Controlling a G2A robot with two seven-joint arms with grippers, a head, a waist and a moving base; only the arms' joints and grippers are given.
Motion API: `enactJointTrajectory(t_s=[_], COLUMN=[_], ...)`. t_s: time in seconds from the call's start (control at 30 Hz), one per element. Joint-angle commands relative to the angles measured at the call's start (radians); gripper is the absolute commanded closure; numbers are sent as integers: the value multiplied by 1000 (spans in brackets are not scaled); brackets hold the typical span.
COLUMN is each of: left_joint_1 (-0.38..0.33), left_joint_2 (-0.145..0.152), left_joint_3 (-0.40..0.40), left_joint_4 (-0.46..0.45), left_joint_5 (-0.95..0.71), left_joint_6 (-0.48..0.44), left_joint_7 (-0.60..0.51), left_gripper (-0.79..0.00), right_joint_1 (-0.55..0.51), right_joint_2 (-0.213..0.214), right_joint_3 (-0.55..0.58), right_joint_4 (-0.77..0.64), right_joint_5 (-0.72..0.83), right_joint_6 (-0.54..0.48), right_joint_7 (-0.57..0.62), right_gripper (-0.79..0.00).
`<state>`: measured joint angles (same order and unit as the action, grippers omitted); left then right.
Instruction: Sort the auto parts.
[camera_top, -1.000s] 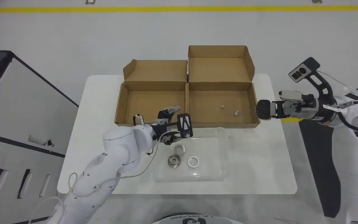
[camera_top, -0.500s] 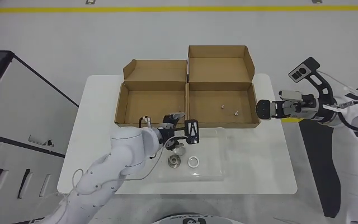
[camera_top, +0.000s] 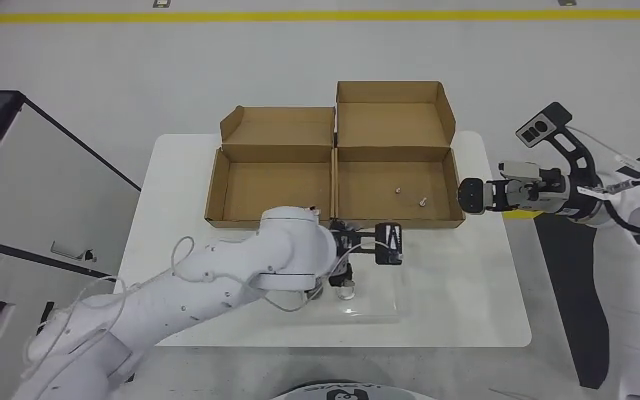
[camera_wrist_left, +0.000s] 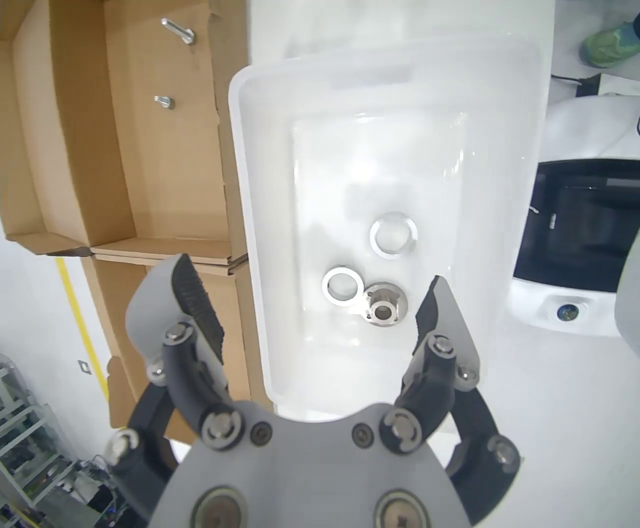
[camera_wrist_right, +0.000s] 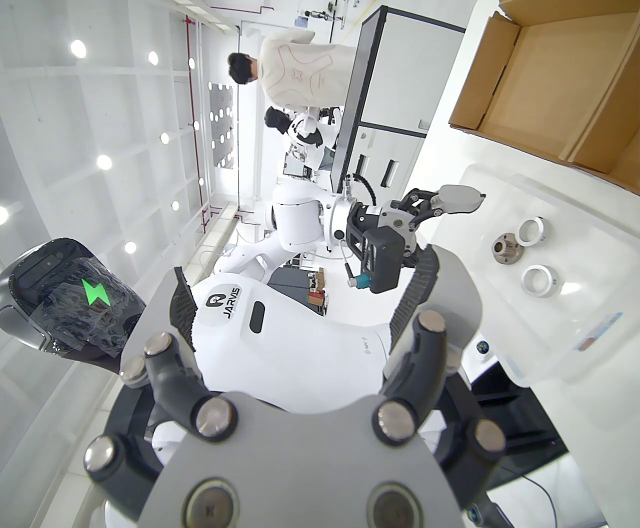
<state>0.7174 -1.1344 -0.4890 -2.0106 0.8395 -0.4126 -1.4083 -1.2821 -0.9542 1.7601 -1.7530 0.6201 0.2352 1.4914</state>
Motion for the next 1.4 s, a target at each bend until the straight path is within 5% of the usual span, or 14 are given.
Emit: enactJointTrajectory(t_s=[0.0,0.4,1.2,1.37], left_joint_1=[-49,-126,-132,-144], left_joint_2=[3,-1,-68,-74], left_joint_3=[43,183,260,275], left_joint_4=[13,97,215,229], left_joint_5=[-48,-36,-22,-27], left_joint_6=[15,-46,-82,-84], left_joint_7=[-14,47,83,85], left_gripper=[-785,-785,-785,-723], right_joint_1=[0,0,0,0], right_joint_2=[0,0,0,0], right_joint_3=[0,0,0,0], right_joint_4=[0,0,0,0], right_joint_5=[0,0,0,0], right_joint_6=[0,0,0,0], right_joint_7=[0,0,0,0], right_gripper=[-785,-785,-785,-785])
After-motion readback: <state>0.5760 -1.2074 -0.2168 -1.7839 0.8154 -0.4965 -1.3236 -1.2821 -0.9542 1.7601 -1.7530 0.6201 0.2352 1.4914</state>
